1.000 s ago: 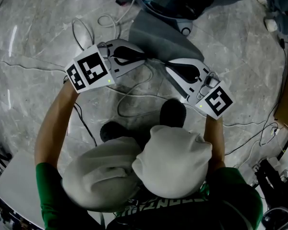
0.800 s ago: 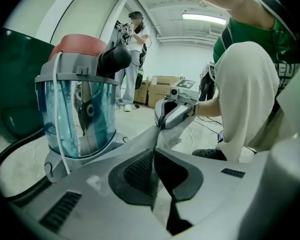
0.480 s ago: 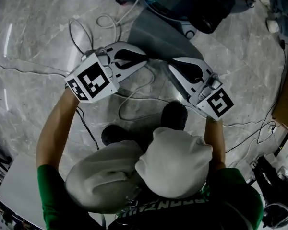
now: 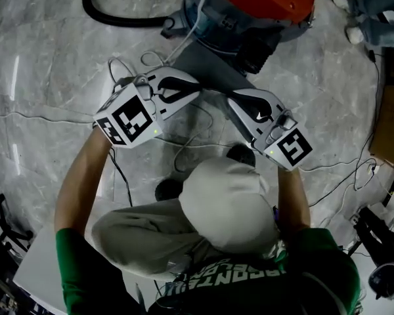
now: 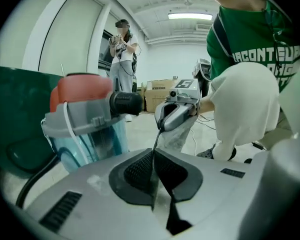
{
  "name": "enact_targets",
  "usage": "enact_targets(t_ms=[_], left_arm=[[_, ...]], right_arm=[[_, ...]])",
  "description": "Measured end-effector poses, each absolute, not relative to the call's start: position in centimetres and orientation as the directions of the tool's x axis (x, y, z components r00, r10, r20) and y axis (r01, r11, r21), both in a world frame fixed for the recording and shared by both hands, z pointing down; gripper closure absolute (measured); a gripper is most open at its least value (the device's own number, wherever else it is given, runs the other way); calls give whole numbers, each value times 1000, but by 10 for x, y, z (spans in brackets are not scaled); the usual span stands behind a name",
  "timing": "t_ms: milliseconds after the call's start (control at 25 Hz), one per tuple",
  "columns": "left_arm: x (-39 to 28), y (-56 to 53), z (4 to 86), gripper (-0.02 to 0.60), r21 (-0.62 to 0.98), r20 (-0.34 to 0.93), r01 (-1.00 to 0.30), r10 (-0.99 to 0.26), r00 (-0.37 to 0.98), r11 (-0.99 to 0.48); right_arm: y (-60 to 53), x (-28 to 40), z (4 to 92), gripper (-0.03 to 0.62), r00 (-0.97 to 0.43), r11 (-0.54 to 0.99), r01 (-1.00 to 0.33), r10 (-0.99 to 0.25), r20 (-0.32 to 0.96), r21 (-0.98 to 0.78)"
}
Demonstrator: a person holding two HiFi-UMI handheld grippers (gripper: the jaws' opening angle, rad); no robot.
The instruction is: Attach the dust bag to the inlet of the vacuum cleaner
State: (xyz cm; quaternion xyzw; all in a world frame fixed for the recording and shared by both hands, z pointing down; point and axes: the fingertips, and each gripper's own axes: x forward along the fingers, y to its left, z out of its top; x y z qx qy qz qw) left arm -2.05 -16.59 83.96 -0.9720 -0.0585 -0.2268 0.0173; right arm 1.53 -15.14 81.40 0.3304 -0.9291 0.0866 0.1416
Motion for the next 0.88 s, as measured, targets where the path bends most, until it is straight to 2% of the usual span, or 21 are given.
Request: enact_targets(t_ms=[280, 880], left_arm=[[-13, -178, 780, 566, -72, 427, 140, 97, 899, -987], [17, -197, 744, 566, -100, 488, 171, 102, 867, -980]], right_arm=[[-159, 24, 757, 579, -704, 728, -685, -649, 289, -36], [-173, 57, 730, 579, -670, 687, -726, -691, 273, -42]])
